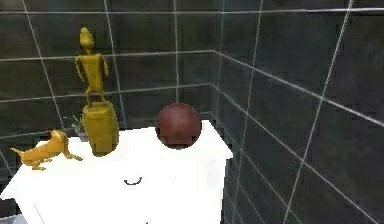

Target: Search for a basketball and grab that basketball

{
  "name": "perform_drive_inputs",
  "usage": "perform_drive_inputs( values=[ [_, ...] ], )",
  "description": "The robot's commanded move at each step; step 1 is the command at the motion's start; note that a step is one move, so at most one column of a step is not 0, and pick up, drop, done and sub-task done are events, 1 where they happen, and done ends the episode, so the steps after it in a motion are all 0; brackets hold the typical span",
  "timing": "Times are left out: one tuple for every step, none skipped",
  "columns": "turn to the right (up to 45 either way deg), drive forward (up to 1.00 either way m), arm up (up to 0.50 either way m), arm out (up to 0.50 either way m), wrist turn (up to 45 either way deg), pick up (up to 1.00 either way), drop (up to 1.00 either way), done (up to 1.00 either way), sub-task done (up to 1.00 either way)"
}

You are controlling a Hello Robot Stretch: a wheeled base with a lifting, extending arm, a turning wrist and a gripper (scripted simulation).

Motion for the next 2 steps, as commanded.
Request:
perform_drive_inputs(
  values=[
    [-45.0, 0.0, 0.0, 0.0, 0.0, 0.0, 0.0, 0.0, 0.0],
    [-45.0, 0.0, 0.0, 0.0, 0.0, 0.0, 0.0, 0.0, 0.0]
  ],
)
